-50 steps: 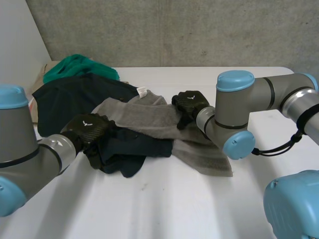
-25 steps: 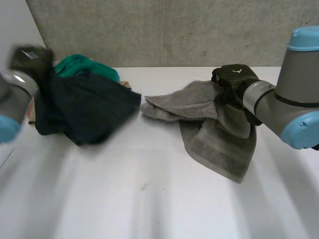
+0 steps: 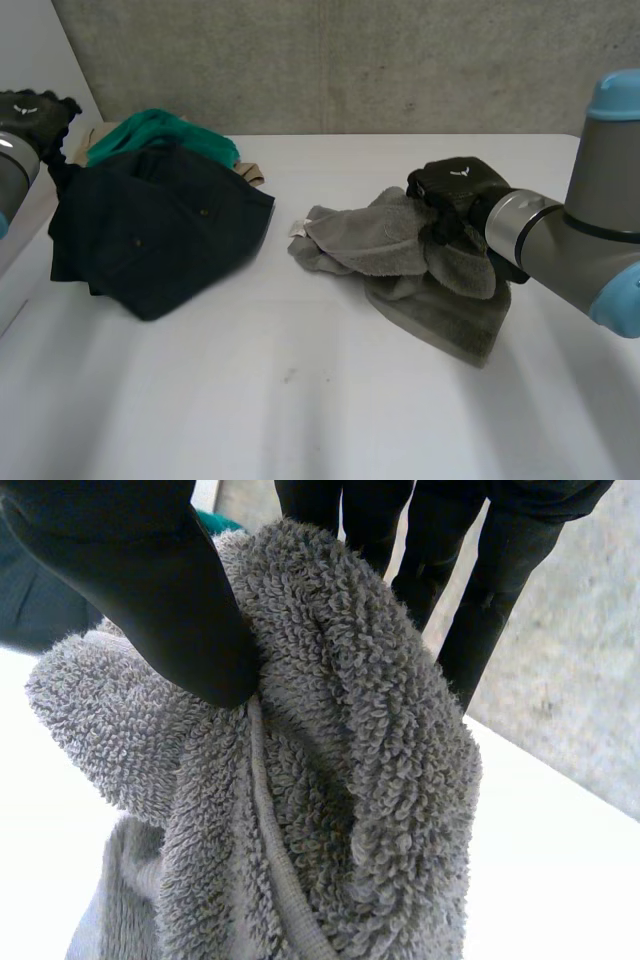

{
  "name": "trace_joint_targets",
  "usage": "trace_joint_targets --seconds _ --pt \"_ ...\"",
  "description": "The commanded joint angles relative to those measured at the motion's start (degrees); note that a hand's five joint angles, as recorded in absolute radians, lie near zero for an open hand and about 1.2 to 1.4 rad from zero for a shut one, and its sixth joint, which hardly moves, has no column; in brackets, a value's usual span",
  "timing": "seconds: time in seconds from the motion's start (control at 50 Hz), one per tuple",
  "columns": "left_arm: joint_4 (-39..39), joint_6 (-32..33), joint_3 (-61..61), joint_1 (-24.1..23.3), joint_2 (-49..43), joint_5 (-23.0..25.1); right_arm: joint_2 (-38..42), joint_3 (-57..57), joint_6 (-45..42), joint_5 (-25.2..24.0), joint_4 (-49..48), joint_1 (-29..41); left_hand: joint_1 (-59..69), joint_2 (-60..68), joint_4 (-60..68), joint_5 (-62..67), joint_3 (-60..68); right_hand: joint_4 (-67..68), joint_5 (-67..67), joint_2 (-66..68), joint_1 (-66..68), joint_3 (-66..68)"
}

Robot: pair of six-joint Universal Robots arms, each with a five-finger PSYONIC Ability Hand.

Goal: Fold the laundry.

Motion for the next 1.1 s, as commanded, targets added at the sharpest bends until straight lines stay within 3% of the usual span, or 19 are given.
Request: trace_joint_targets --seconds 0.02,0.18,0.3,0.44,0.5,0.58,0.66,0.68,0.78,0.84,1.0,1.1 --pt "2.17 -4.48 -9.83 -5.44 11.54 4.03 -5.7 -0.22 -2.92 -0.8 2.0 0.96 -0.8 -1.66 -1.46 -2.81 -2.06 11.61 14.99 13.34 17.58 12.77" --pt "4.55 -9.31 -17.31 -16.33 12.52 11.06 -13.69 -0.22 -3.72 -1.15 3.76 1.05 -0.8 -1.66 -1.46 -2.81 -2.06 11.61 14.99 13.34 17.58 12.77" --pt "4.64 -10.63 -15.74 -24.5 2.79 12.3 -17.22 -0.05 -3.8 -2.03 5.69 2.11 -0.8 -1.66 -1.46 -2.81 -2.06 11.61 14.99 13.34 17.58 12.77" --pt "1.39 -14.75 -11.09 -30.23 -4.96 12.03 -18.62 0.39 -3.37 -2.47 6.66 1.84 -0.8 -1.66 -1.46 -2.81 -2.06 11.61 14.99 13.34 17.58 12.77" --pt "1.12 -17.39 -8.97 -31.55 -7.08 11.68 -19.06 1.1 -3.1 -2.74 7.01 1.93 2.57 1.71 1.91 0.56 1.31 11.61 14.99 13.34 17.58 12.77" --pt "-0.02 -24.42 -6.07 -32.87 -9.1 11.94 -20.03 2.76 -3.01 -2.47 6.75 1.58 25.43 24.57 24.77 23.42 24.17 11.61 14.99 13.34 17.58 12.77" --pt "-1.34 -30.23 -4.83 -33.58 -9.28 11.51 -19.86 2.94 -3.01 -2.47 5.69 -0.44 65.76 64.9 65.1 63.75 64.49 11.61 14.99 13.34 17.58 12.77" --pt "-1.25 -31.02 -4.48 -33.4 -9.19 10.29 -19.25 2.94 -3.27 -2.56 5.43 -1.31 69.17 68.31 68.51 67.15 67.9 11.61 14.99 13.34 17.58 12.77" --pt "-1.6 -30.06 -4.83 -31.29 -4.81 3.17 -16.52 2.85 -3.89 -2.74 5.08 -3.52 69.2 68.34 68.54 67.19 67.94 11.61 14.99 13.34 17.58 12.77" --pt "-1.96 -27.7 -6.05 -30.24 -0.42 1.66 -13.89 2.24 -5.55 -3.09 4.29 -4.74 69.2 68.34 68.54 67.19 67.94 11.61 14.99 13.34 17.58 12.77" --pt "-2.66 -20.04 -11.68 -32.25 4.87 8.77 -4.49 2.06 -13.81 -4.93 -0.37 -5.28 69.2 68.34 68.54 67.19 67.94 11.61 14.99 13.34 17.58 12.77" --pt "-2.57 -18.72 -13.36 -35.59 1.98 9.13 1.93 4.61 -21.19 -7.74 -3.62 -3.43 68.55 67.69 67.89 66.54 67.29 11.61 14.99 13.34 17.58 12.77"
